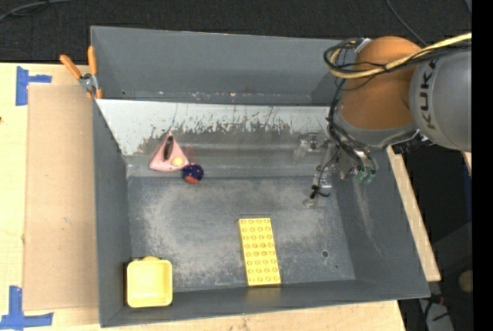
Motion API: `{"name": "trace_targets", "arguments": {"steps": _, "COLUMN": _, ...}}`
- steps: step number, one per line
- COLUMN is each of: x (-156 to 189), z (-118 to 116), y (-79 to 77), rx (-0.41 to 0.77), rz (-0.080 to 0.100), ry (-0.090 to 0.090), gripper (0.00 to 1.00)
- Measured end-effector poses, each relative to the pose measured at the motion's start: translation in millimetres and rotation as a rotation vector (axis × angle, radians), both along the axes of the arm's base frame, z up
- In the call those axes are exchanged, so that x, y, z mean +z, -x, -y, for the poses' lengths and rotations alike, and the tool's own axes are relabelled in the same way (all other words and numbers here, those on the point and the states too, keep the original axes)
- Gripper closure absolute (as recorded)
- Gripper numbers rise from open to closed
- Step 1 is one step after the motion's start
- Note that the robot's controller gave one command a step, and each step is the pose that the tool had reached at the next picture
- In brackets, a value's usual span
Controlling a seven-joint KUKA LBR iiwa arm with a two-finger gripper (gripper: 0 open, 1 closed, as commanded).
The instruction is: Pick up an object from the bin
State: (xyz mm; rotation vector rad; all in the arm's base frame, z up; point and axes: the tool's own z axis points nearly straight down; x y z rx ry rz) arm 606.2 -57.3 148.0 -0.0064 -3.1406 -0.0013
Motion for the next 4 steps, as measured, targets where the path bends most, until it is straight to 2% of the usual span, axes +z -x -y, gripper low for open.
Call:
{"name": "trace_targets", "arguments": {"steps": 1, "x": -2.8, "z": -2.9, "y": -0.4, "rx": 0.009, "rz": 0.002, "ry": 0.001, "gripper": 0.00}}
{"name": "trace_targets", "arguments": {"steps": 2, "x": -10.9, "z": -15.3, "y": 3.7, "rx": 0.219, "rz": -0.002, "ry": -0.001, "gripper": 0.00}}
{"name": "trace_targets", "arguments": {"steps": 3, "x": 14.7, "z": -24.9, "y": 6.3, "rx": 0.376, "rz": -0.005, "ry": -0.003, "gripper": 0.00}}
{"name": "trace_targets", "arguments": {"steps": 4, "x": -25.2, "z": -28.8, "y": 27.4, "rx": 0.182, "rz": -0.004, "ry": -0.002, "gripper": 0.00}}
